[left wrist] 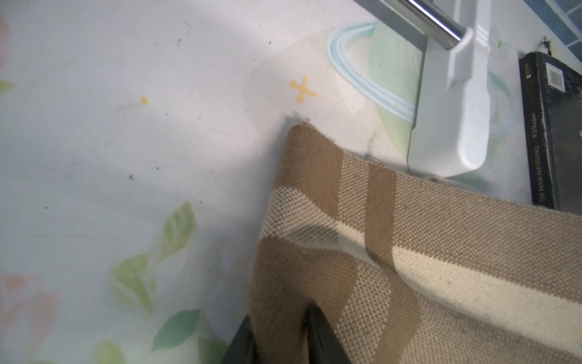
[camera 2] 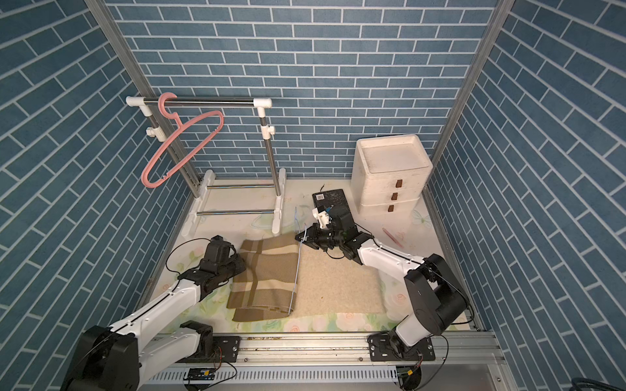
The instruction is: Hang the scarf on the hanger
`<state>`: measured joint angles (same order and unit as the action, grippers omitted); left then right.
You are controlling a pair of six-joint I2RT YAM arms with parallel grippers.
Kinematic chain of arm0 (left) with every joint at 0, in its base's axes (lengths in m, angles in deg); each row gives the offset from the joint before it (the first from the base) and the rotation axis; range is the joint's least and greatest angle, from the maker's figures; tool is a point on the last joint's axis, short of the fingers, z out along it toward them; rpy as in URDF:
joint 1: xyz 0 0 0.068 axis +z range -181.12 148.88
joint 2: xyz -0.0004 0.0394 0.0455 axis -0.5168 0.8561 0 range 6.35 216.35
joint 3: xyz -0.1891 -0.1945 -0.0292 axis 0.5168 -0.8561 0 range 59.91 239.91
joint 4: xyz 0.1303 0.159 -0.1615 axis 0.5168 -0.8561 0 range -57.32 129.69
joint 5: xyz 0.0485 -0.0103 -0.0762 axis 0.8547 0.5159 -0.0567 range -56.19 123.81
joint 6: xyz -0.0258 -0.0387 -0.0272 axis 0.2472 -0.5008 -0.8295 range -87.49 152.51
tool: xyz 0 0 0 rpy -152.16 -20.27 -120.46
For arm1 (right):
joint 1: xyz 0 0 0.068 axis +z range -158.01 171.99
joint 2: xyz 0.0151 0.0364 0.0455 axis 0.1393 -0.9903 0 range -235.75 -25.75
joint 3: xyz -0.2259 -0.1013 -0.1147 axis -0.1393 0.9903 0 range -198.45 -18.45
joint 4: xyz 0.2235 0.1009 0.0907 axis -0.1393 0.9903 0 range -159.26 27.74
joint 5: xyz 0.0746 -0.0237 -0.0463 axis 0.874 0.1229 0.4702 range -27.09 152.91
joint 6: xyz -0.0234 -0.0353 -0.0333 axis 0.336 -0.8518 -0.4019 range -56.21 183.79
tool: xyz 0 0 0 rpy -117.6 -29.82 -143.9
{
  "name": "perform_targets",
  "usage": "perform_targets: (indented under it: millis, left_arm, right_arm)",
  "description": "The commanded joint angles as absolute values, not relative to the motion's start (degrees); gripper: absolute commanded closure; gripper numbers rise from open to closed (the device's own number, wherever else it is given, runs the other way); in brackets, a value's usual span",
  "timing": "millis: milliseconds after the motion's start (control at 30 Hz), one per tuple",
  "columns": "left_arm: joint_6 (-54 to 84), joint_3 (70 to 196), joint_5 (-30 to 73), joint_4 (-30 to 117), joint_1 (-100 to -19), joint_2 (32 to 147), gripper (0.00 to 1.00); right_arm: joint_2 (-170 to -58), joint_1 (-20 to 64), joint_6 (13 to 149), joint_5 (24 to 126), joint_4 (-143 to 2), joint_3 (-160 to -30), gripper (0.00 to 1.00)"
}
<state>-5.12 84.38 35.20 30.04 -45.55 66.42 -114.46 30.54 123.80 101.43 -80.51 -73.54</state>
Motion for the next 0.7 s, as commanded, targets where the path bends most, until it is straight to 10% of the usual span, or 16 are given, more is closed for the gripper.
perform_targets:
  millis: [0, 300, 667]
  left_arm:
    - [-4.47, 86.06, 36.66, 29.92, -44.19, 64.93, 0.61]
    - [5.84, 96.66, 32.42, 31.26, -43.6, 61.36, 0.46]
    - [19.38, 109.4, 13.9, 47.47, -43.89, 65.99, 0.56]
  right_arm:
    - [-113.7, 29.6, 118.71, 104.35, -74.1, -78.78, 1.0]
    - [-114.36, 27.44, 110.64, 107.41, -55.3, -91.17, 1.0]
    - [-114.34, 21.34, 100.04, 108.19, -34.0, -104.87, 1.0]
